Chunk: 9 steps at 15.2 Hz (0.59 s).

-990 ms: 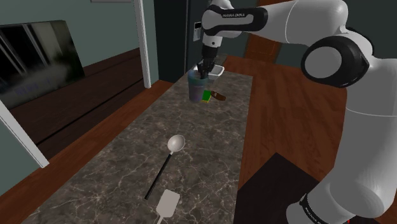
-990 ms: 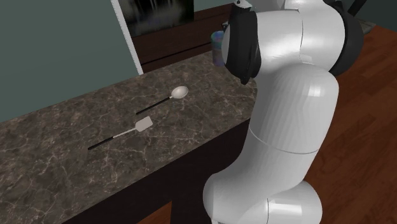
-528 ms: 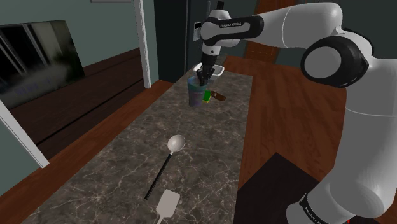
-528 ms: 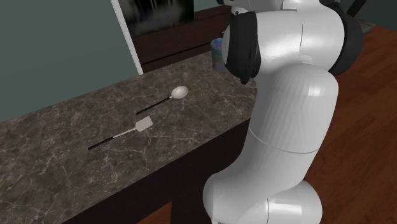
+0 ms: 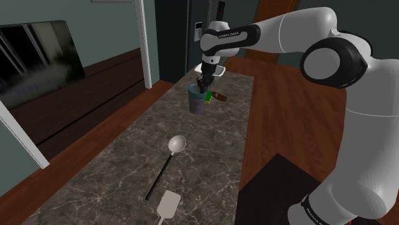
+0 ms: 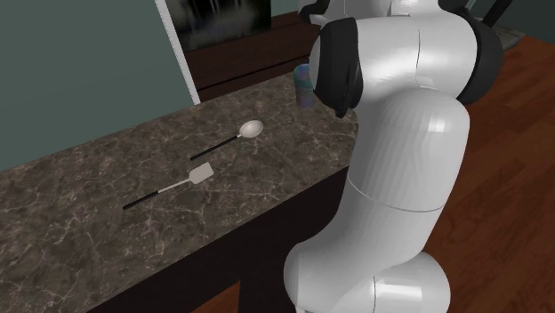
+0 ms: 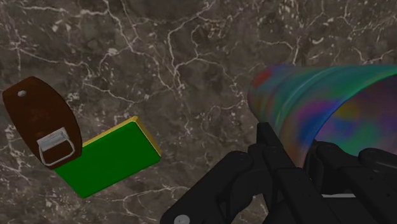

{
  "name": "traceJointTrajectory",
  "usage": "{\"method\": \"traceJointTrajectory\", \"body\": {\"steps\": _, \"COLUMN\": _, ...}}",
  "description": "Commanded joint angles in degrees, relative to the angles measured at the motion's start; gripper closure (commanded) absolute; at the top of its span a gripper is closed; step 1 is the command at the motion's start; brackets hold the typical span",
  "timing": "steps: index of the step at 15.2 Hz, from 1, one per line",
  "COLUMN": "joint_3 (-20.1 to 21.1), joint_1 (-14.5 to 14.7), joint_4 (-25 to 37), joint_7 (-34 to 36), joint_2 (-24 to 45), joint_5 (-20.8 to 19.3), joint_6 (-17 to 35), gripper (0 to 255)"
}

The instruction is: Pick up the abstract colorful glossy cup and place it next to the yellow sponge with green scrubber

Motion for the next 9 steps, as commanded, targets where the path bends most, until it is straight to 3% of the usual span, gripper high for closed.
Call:
{"method": "traceJointTrajectory", "body": {"steps": 1, "joint_3": 0.0, "joint_1": 0.1, "joint_4": -1.1, "joint_7": -0.1, "joint_2": 0.4, "joint_5": 0.1, "joint_6": 1.6, "gripper": 255}}
{"method": "traceJointTrajectory", "body": {"steps": 5, "joint_3": 0.1, "joint_1": 0.1, "joint_4": -3.2, "joint_7": -0.6, "joint_2": 1.4, "joint_5": 0.3, "joint_6": 4.7, "gripper": 255}}
{"method": "traceJointTrajectory", "body": {"steps": 9, "joint_3": 0.1, "joint_1": 0.1, "joint_4": -3.2, "joint_7": -0.6, "joint_2": 1.4, "joint_5": 0.3, "joint_6": 4.7, "gripper": 255}}
